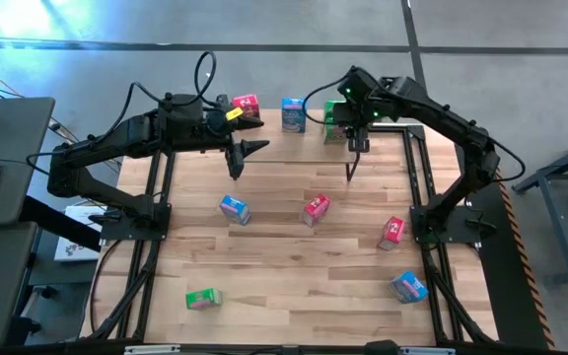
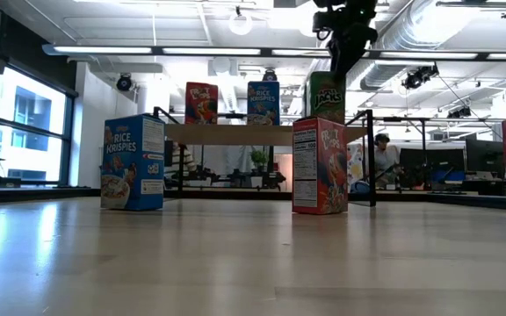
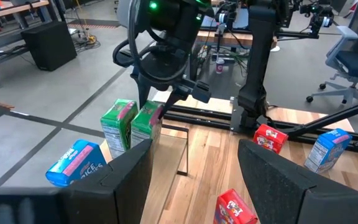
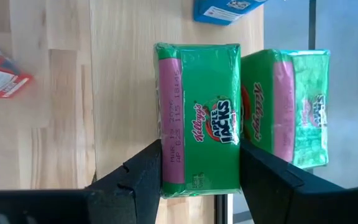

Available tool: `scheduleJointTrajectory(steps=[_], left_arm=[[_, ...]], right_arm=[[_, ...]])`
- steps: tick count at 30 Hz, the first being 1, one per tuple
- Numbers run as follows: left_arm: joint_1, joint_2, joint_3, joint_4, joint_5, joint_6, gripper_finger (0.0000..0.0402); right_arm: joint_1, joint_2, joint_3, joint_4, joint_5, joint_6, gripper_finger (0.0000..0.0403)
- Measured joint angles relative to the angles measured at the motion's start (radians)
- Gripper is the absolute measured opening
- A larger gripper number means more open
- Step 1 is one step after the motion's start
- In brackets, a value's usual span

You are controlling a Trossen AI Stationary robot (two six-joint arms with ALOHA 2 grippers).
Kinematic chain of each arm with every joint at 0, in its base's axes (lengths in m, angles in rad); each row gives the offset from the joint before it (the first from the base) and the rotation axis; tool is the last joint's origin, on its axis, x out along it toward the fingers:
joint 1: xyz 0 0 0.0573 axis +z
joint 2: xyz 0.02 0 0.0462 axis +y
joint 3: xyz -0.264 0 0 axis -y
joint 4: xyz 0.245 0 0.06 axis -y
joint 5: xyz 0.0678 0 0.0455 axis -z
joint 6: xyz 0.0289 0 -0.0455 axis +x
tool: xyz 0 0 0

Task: Stack cereal on shelf
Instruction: Put the top green cereal box on the shelf aligned with the other green cereal box

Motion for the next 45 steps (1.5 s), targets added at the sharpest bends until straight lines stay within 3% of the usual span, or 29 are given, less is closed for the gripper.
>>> scheduleJointTrajectory(steps=[5, 45], left_arm=[[0.000, 0.000, 0.000, 0.000, 0.000, 0.000, 0.0225], [0.000, 0.000, 0.000, 0.000, 0.000, 0.000, 0.0225]], right_arm=[[-0.002, 0.000, 0.000, 0.000, -0.038, -0.007, 0.0181], [-0.002, 0.000, 0.000, 0.000, -0.022, -0.007, 0.0181]])
